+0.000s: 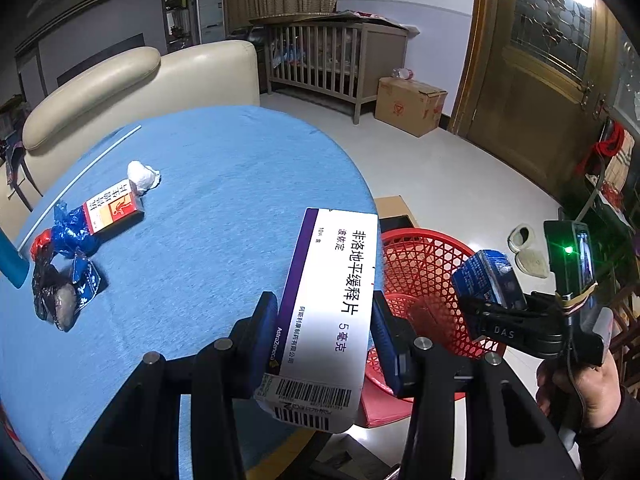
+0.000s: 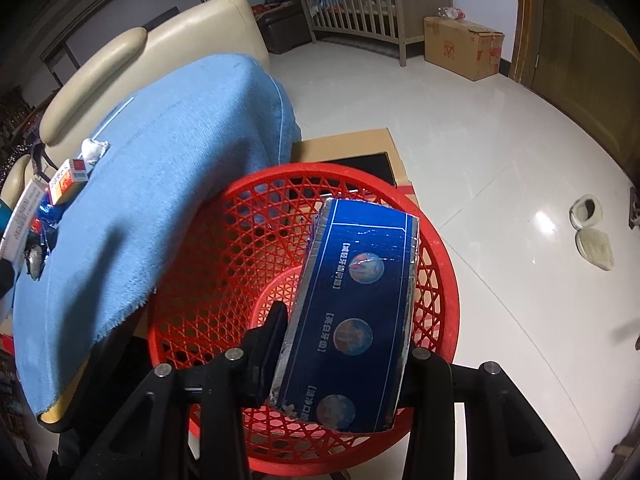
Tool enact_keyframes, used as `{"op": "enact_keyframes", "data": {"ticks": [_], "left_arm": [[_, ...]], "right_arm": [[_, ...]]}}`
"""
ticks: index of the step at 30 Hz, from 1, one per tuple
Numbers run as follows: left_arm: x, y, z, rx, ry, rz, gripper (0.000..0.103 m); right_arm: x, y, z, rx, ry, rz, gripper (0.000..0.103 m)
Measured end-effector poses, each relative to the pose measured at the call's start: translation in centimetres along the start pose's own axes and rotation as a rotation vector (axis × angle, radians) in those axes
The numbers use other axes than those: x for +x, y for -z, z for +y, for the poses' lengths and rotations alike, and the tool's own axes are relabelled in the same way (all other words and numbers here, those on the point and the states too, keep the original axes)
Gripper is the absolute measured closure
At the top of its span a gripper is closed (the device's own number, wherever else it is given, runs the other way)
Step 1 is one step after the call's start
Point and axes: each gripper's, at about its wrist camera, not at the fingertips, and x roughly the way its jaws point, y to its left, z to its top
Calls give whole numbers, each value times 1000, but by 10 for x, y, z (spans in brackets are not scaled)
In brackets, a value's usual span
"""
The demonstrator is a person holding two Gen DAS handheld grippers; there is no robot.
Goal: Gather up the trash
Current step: 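Carry the blue box to the red basket and open the right tool, then lower the white medicine box into the red basket and open the left tool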
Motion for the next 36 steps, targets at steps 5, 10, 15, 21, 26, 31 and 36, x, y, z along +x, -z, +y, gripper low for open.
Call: {"op": "enact_keyframes", "data": {"ticks": [5,10,15,21,26,31,36], "left_arm": [[3,-2,-5,9,4,5,55],[6,-3,-10,21,6,11,55],[10,-6,-16,31,9,18,55],[17,-9,-32,56,24,29,55],[24,-13,-48,78,50,36,55],[34,-16,-66,106,76,52,55],[45,-17,-82,129,88,73,55]], "right_arm": [[8,1,-2,3,-2,36,50],[7,-2,-3,14,-8,29,31],[-6,-5,-12,56,-25,-13,31],[-31,-8,-30,127,-66,-94,30],[-54,-12,-46,176,-81,-172,29],[-70,-14,-62,211,-76,-225,29],[-76,-13,-77,253,-77,-246,29]]}}
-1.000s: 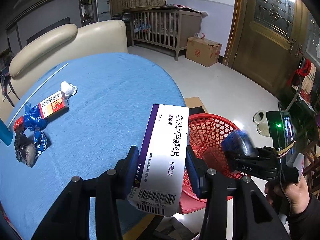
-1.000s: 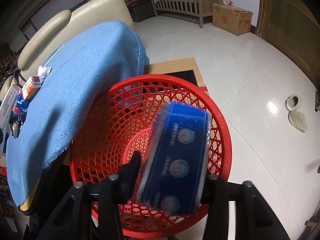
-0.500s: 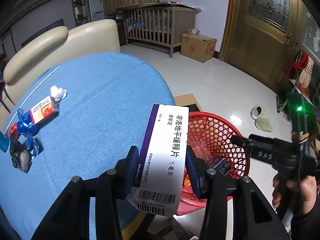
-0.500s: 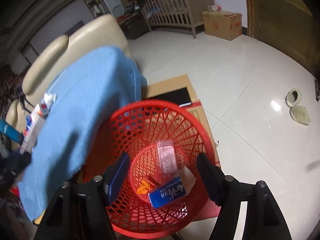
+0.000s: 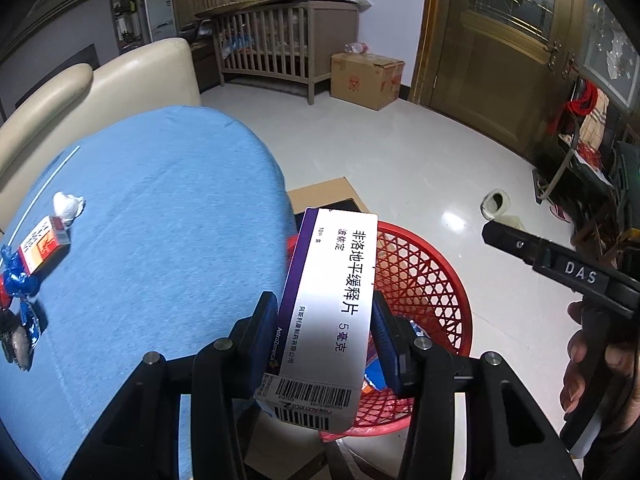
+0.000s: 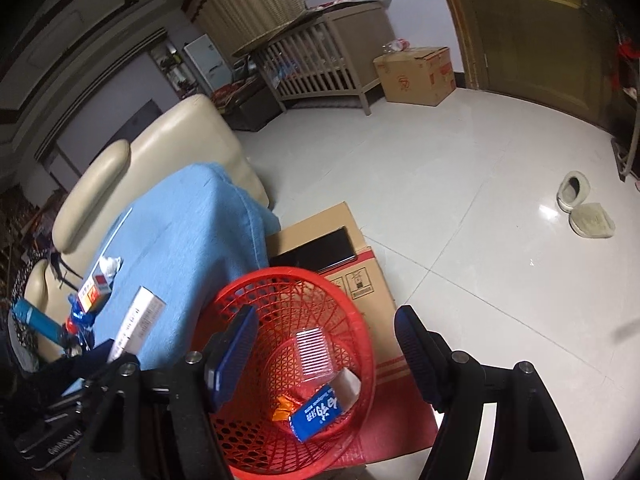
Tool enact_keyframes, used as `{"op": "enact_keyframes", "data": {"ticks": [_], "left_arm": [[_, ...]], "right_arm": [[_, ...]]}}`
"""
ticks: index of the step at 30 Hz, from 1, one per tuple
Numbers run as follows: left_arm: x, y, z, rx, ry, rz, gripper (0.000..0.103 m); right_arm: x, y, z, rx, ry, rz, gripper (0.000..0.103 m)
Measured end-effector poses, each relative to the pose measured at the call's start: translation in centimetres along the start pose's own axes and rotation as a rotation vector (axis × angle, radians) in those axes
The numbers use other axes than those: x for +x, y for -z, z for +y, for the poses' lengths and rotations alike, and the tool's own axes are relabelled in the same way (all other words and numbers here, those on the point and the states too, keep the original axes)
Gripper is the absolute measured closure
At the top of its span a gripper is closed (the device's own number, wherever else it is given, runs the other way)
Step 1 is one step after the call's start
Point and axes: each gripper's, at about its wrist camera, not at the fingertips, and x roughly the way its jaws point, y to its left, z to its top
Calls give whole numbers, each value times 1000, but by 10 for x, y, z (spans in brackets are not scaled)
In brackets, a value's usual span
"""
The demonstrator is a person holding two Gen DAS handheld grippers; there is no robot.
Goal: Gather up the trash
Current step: 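Lower the white medicine box into the red basket and open the left tool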
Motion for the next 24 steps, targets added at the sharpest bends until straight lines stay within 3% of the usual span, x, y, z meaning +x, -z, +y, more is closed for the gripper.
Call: {"op": "enact_keyframes", "data": {"ticks": [24], "left_arm": [[40,-3,-26,63,11,90,54]], "right_arm": [[-10,-4,-24,62,-29,-38,29]]}}
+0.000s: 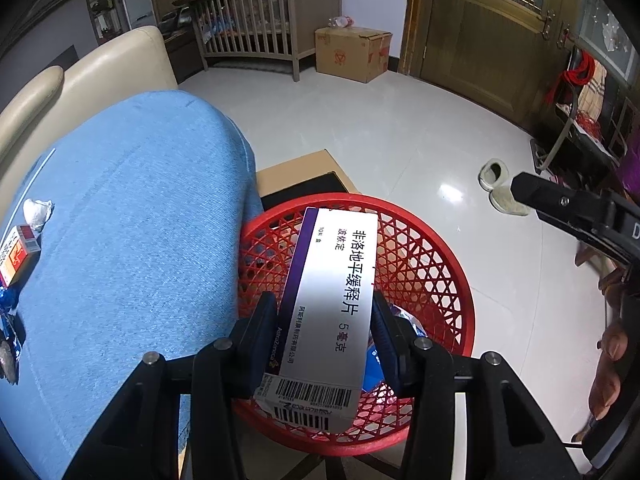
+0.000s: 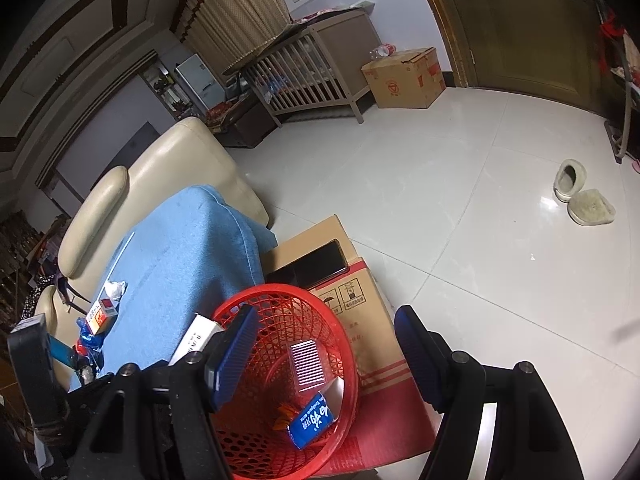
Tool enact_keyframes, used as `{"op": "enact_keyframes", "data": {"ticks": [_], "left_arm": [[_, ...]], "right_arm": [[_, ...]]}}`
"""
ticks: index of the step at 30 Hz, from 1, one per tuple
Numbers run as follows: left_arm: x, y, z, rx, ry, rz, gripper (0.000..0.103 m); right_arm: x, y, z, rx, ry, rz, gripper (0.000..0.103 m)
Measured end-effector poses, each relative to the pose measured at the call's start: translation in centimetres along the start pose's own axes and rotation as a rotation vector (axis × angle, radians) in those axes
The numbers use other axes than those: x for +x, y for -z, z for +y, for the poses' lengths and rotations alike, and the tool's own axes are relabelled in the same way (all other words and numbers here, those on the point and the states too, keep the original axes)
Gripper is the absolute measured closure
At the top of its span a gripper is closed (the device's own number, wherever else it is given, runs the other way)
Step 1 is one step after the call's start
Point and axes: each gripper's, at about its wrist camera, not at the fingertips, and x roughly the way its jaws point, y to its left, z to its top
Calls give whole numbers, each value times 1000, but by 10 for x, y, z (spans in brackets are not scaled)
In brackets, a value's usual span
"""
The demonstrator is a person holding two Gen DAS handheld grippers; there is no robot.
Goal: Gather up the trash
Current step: 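Lower the white medicine box into the red basket and open the left tool, then move both tools back over the table toward the remaining trash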
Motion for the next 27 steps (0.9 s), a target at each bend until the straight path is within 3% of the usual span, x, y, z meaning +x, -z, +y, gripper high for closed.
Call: {"op": "enact_keyframes", "data": {"ticks": [3,5,11,16,22,27], "left_arm": [[0,0,-1,1,21,4,47],[0,0,-1,-2,18,5,27],[-15,2,17,-34,6,-24,25],[-49,16,55,-117,-17,-101,25],[-93,52,121,-239,-114,-181,25],[-113,86,177,-376,-172,-216,25]], "right_arm": [[-1,-1,2,-2,-8,-4,29],[-2,-2,5,-1,-15,-9,29],[-6,-4,22,-14,-45,-30,26],[-1,-3,55,-38,-71,-35,25],[28,9,151,-194,-151,43,25],[53,38,247,-391,-196,121,25]]}}
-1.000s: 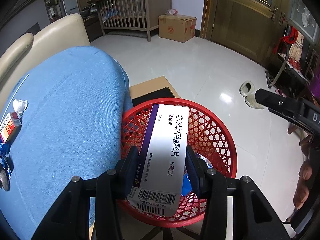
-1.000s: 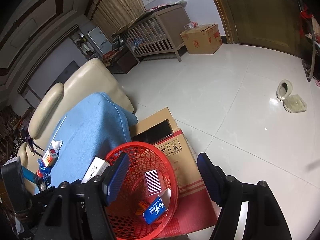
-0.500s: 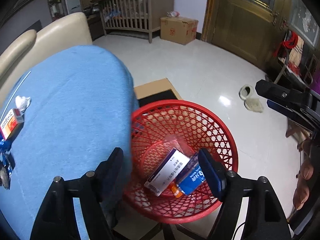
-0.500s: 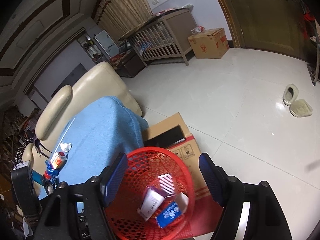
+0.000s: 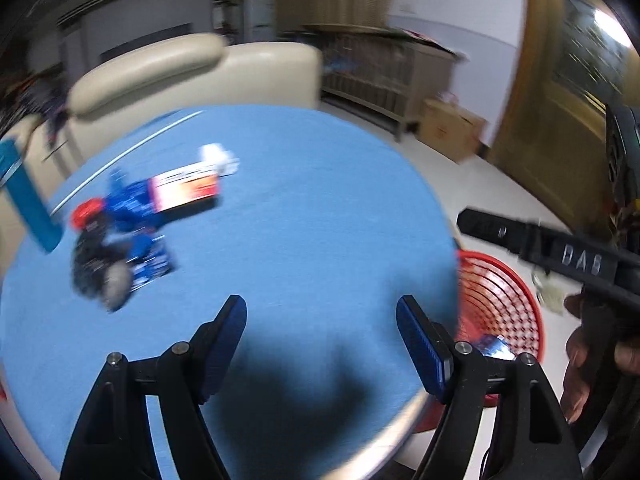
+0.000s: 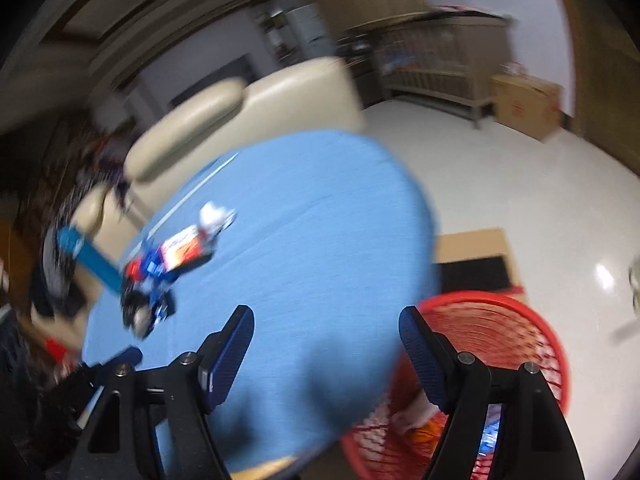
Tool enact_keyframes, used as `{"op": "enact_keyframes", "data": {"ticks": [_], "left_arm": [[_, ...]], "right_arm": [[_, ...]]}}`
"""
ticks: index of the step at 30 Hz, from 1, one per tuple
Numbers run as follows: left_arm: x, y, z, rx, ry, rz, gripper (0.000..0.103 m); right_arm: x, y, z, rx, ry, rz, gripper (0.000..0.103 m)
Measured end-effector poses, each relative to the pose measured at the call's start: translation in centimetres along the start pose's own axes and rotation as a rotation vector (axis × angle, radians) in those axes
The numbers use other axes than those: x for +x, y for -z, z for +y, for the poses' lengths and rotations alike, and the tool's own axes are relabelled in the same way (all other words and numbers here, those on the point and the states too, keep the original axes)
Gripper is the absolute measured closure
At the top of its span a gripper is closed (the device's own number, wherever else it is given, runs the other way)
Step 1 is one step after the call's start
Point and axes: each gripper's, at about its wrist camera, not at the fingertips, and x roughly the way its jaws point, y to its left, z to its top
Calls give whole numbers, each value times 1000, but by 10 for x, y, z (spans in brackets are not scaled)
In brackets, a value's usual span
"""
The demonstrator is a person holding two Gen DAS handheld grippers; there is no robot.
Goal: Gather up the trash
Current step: 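Move both tools back over the table toward the remaining trash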
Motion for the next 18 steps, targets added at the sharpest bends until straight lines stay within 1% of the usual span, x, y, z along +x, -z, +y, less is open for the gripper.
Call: {"op": "enact_keyframes", "data": {"ticks": [1,4,7,8,11,13,18], "left_arm": [[-2,2,15,-39,-8,-5,25],[-6,10,50,-124,-33,-17,25],[-9,16,81,-185,-66,-28,25],[-10,19,92,-207,-81,-32,25],[-11,24,117,-255,-109,-38,25],[-11,28,136,-289,-130,-42,25],[-13,36,170,-333,-190,-51,25]], "right_arm": [[9,0,20,-45,-11,18,25],[29,5,60,-136,-17,80,25],[48,13,86,-196,-15,136,25],[57,15,95,-218,1,161,25],[70,19,106,-245,18,194,23],[75,19,108,-250,24,211,19],[90,19,122,-276,50,244,18]]}}
